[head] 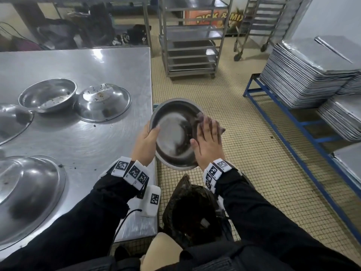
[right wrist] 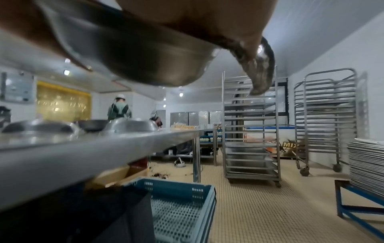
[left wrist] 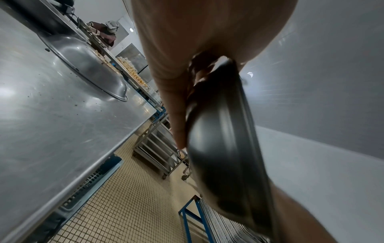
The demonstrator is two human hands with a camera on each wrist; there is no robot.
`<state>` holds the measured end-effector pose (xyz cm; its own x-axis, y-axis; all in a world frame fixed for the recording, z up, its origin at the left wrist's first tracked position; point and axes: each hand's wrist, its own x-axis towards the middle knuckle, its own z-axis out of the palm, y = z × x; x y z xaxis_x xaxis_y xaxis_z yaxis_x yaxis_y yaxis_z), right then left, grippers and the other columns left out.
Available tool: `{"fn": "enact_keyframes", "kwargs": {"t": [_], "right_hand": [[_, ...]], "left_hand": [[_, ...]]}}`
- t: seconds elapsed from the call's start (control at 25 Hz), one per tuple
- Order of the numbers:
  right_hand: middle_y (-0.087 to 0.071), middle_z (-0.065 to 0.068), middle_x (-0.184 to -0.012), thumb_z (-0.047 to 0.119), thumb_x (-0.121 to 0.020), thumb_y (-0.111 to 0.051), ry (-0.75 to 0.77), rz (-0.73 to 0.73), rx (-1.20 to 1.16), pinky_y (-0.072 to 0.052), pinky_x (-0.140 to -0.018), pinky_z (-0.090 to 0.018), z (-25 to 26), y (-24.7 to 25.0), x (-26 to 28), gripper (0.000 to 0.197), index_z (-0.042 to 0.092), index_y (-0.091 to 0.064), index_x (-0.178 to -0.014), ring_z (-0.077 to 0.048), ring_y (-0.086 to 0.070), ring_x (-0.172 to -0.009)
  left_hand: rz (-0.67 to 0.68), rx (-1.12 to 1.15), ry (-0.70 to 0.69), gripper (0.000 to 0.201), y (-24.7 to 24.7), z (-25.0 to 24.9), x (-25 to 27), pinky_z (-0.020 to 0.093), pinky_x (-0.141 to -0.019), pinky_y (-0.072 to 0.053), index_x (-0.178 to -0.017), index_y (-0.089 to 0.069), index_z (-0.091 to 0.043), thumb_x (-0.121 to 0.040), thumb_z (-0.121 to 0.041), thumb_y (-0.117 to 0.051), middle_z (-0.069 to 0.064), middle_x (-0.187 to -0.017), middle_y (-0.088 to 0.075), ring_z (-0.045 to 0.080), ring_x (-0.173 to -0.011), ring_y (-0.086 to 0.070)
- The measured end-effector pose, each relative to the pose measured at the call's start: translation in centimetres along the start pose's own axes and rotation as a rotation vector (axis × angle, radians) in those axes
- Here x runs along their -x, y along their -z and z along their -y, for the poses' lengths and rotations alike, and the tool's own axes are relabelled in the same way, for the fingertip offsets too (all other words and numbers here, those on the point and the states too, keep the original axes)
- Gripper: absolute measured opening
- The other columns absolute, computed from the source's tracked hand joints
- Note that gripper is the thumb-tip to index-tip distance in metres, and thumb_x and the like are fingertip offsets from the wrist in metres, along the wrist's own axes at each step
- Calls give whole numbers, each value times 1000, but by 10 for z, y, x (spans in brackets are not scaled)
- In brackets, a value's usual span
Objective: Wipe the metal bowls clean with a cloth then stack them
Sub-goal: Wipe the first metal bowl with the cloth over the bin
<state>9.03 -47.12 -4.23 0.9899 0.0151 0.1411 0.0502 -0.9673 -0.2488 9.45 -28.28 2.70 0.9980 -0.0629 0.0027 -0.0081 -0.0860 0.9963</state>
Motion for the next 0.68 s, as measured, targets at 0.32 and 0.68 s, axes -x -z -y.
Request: {"fn": "enact_keyframes", "kwargs": {"t": [0.32, 0.68], "right_hand": [[-61, -3, -92, 31, -97, -47, -149, -180, -463, -55, -68, -31, -10, 45, -29, 31, 9, -51, -120, -13, -57, -71], [-55, 6, -77, 20, -98, -45, -551, -249, -866, -35, -49, -9, 20, 25, -20, 16, 7, -53, -104, -2, -53, -64]], "left_hand": [[102, 15, 125, 26, 13, 9, -10, 25, -57, -48, -90, -65, -14, -99, -30, -46, -1, -67, -61, 16, -61, -60], [106, 69, 49, 56, 5, 26, 10, 29, -71, -58, -139, -33, -27, -92, -12, -58, -3, -109, -62, 14, -93, -69]]}}
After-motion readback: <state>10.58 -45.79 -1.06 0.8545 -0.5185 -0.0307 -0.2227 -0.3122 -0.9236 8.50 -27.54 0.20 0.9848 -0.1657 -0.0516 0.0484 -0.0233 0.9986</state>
